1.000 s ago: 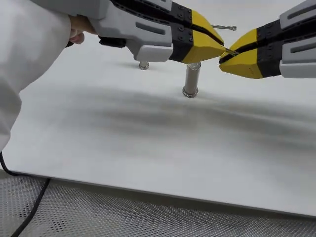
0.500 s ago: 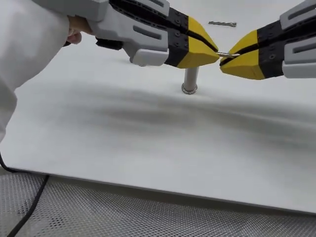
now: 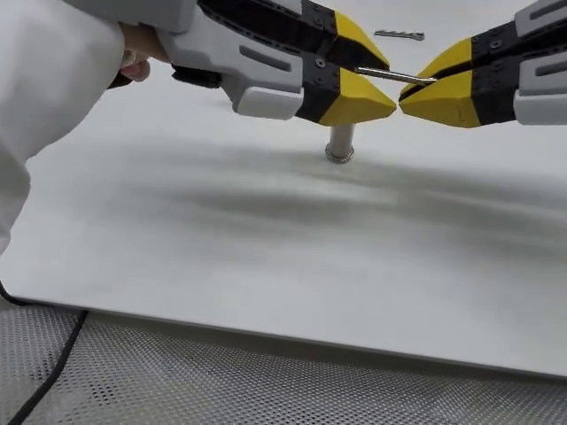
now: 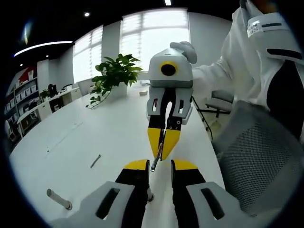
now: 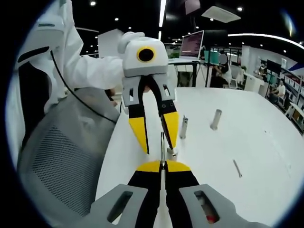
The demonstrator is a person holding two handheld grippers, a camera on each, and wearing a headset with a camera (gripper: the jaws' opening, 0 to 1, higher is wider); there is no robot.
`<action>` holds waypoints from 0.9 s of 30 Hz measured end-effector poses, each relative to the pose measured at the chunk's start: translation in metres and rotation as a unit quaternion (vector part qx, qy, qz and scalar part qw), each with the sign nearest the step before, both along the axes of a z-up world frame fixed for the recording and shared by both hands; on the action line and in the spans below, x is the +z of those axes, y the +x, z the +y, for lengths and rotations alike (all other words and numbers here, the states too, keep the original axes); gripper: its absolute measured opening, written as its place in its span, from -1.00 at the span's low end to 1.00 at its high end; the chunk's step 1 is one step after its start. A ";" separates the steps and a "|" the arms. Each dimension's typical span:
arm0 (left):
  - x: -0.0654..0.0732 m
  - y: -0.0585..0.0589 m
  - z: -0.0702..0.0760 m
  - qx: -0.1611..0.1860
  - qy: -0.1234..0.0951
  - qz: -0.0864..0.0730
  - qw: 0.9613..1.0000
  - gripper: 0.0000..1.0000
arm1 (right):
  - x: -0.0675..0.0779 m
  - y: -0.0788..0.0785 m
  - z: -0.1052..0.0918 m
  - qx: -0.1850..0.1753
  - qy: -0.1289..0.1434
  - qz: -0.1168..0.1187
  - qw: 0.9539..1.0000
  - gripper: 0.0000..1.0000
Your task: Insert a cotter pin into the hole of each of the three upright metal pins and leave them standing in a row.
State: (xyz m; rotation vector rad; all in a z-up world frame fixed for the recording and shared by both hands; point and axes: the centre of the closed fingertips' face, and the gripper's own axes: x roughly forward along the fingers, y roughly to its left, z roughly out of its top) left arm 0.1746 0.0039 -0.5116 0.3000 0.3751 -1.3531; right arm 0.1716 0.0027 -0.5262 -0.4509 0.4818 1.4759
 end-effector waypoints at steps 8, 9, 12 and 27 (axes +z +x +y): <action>-0.016 0.010 0.005 0.021 0.039 -0.017 0.999 -0.53 | -0.011 0.003 -0.008 -0.003 -0.022 -0.004 1.000 -1.00; -0.018 0.010 0.006 0.022 0.040 -0.015 0.999 -0.50 | -0.012 0.003 -0.008 -0.002 -0.025 -0.004 1.000 -1.00; -0.026 0.013 0.009 0.029 0.054 -0.016 0.998 -0.45 | -0.015 0.002 -0.009 0.000 -0.028 -0.005 1.000 -1.00; -0.043 0.021 0.016 0.049 0.064 0.007 0.997 -0.63 | -0.032 0.008 -0.014 -0.008 -0.047 0.002 0.999 -1.00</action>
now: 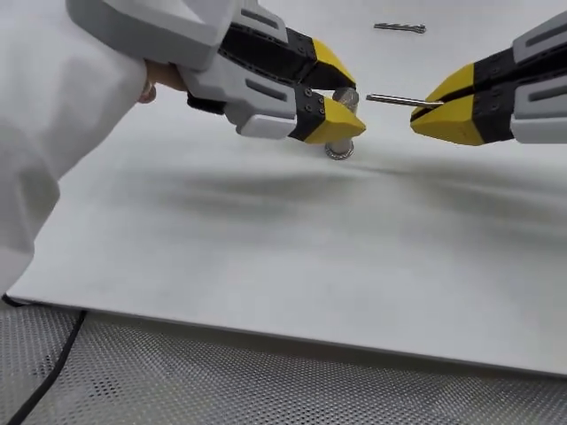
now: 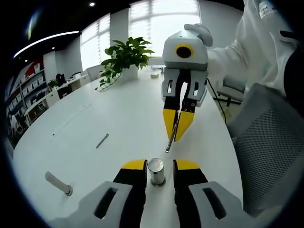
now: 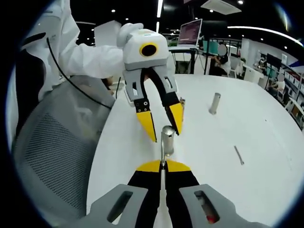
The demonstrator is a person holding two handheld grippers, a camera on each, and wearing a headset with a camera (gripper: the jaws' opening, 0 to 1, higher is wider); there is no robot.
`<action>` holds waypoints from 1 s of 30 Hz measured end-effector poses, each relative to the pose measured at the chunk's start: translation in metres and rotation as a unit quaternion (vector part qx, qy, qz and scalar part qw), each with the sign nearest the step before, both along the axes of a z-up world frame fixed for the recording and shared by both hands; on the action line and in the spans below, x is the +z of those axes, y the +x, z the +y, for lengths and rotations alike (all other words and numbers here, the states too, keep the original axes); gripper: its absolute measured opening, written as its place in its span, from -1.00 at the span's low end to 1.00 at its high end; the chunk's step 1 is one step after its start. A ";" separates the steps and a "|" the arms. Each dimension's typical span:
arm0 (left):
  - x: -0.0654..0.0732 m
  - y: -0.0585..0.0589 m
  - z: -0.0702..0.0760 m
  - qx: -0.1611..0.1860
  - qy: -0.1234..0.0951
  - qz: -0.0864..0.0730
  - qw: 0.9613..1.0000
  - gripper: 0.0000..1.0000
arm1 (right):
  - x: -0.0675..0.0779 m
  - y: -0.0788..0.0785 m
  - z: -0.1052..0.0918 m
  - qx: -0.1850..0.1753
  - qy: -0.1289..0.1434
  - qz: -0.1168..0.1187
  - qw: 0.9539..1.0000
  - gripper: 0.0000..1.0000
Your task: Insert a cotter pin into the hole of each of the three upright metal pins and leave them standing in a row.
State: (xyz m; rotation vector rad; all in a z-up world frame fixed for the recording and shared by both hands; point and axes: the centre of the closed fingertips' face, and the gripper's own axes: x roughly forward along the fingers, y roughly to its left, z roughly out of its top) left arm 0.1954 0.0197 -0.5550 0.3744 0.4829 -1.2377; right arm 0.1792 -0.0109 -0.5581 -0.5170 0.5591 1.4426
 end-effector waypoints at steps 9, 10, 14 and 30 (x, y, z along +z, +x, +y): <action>-0.003 0.001 0.001 0.005 0.002 0.002 1.000 -0.70 | -0.007 0.003 0.001 -0.004 -0.007 0.005 1.000 -1.00; -0.003 0.001 0.001 0.006 0.001 0.003 1.000 -0.71 | -0.007 0.004 0.001 -0.004 -0.008 0.005 1.000 -1.00; -0.003 0.002 0.002 0.008 0.002 0.002 1.000 -0.77 | -0.009 0.006 0.001 -0.006 -0.012 0.005 1.000 -1.00; -0.004 -0.001 0.000 -0.018 0.003 -0.005 1.000 -0.80 | -0.015 0.009 0.003 0.004 -0.021 0.005 1.000 -1.00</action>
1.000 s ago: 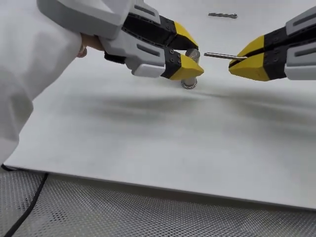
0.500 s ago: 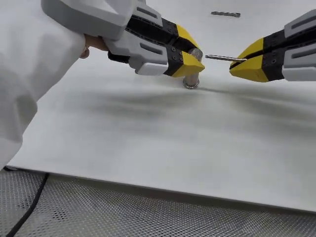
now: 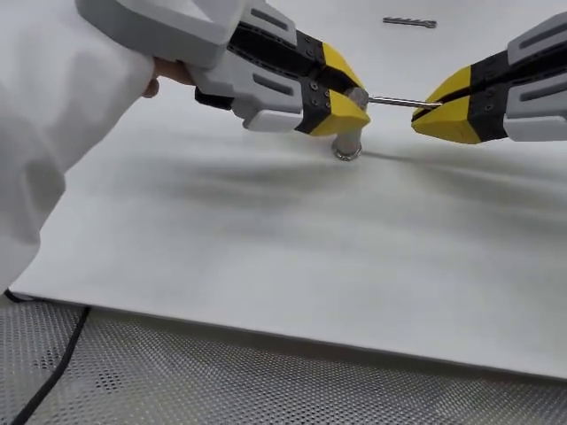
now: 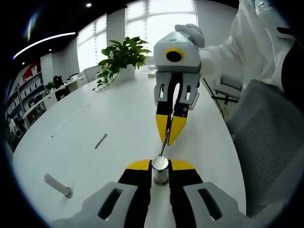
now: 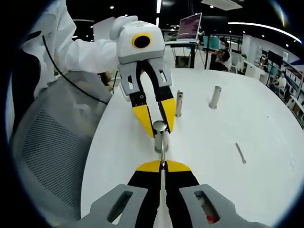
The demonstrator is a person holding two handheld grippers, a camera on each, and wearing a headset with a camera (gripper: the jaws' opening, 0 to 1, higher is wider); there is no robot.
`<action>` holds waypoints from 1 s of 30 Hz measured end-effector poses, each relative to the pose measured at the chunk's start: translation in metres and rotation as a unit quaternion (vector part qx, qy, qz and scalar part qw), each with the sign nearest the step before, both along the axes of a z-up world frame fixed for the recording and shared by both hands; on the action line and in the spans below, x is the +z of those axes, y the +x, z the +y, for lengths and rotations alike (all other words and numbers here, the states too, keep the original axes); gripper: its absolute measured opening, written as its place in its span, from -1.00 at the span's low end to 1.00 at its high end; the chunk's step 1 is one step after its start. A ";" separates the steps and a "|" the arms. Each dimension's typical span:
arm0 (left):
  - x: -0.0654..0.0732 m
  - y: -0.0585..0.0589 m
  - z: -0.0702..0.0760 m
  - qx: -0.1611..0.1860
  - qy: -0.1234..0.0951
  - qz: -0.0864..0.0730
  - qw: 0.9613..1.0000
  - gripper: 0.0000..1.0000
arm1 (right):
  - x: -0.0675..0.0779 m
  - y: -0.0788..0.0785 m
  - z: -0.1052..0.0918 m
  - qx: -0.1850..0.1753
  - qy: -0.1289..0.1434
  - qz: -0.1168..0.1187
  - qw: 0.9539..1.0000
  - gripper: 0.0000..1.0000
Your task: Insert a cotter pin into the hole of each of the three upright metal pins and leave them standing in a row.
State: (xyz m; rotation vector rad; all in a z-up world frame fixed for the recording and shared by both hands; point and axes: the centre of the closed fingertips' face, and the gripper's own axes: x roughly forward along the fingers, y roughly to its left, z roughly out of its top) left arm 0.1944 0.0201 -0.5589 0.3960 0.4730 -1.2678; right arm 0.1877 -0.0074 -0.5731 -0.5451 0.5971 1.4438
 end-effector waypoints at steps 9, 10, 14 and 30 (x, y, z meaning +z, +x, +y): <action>-0.001 -0.002 -0.002 -0.010 0.002 -0.001 1.000 -0.80 | -0.001 -0.004 0.000 0.014 -0.005 -0.002 1.000 -1.00; -0.001 -0.002 -0.002 -0.009 0.001 0.001 1.000 -0.80 | -0.001 -0.004 0.001 0.017 -0.007 -0.004 1.000 -1.00; -0.001 -0.002 -0.002 -0.008 0.000 0.001 1.000 -0.80 | -0.002 -0.003 0.001 0.020 -0.010 -0.005 1.000 -1.00; 0.000 -0.003 -0.002 -0.010 0.000 0.004 1.000 -0.79 | -0.002 -0.002 0.009 0.043 -0.017 -0.013 0.999 -1.00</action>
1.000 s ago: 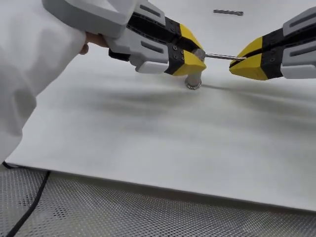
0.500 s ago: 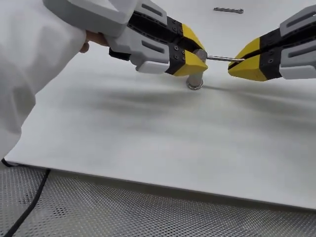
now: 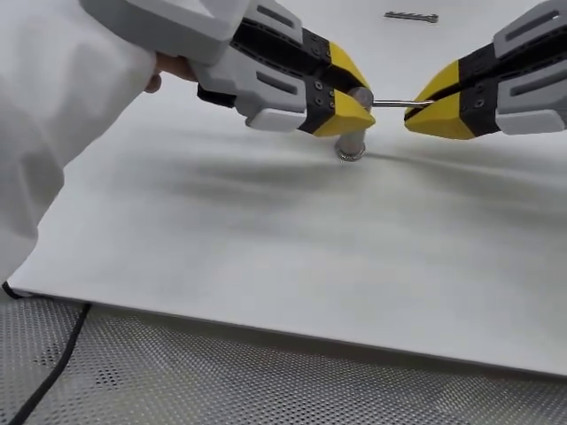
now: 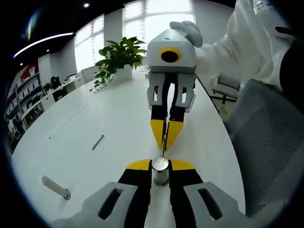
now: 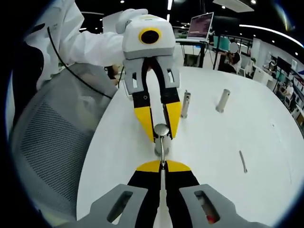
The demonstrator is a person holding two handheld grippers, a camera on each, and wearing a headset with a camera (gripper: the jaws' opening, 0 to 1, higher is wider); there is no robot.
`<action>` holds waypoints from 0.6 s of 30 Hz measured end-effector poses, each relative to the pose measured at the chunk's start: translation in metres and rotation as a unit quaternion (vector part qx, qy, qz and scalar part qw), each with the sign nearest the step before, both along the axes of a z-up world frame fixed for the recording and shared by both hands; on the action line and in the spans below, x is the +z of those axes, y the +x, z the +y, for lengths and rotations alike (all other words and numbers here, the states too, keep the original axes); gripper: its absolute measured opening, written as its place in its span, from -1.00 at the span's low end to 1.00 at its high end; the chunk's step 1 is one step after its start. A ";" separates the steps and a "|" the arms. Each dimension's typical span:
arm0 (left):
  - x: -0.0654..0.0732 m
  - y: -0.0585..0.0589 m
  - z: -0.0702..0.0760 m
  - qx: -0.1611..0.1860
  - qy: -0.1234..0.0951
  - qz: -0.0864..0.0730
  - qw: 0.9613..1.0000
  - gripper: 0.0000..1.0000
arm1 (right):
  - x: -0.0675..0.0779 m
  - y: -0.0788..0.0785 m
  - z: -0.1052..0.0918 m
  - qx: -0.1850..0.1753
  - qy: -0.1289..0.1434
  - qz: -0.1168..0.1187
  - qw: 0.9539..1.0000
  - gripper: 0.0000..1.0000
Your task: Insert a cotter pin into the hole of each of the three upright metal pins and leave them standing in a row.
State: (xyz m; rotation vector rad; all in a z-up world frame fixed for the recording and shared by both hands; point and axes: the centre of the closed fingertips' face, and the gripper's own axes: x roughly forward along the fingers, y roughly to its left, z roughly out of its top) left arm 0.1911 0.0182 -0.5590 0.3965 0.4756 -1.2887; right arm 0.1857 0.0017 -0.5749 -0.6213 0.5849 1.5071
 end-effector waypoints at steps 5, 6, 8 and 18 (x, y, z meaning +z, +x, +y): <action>0.001 -0.001 -0.001 0.001 -0.001 0.002 1.000 -0.80 | -0.001 -0.002 0.006 0.004 0.001 -0.001 1.000 -1.00; 0.001 -0.001 -0.001 0.001 -0.001 0.002 1.000 -0.80 | 0.000 -0.002 0.006 0.006 0.001 -0.003 1.000 -1.00; 0.001 -0.001 -0.001 0.002 -0.001 0.004 1.000 -0.80 | -0.001 -0.002 0.008 0.012 0.000 -0.009 1.000 -1.00; 0.001 -0.002 -0.004 0.008 -0.010 0.020 1.000 -0.80 | -0.001 -0.005 0.018 0.045 0.005 -0.033 0.998 -1.00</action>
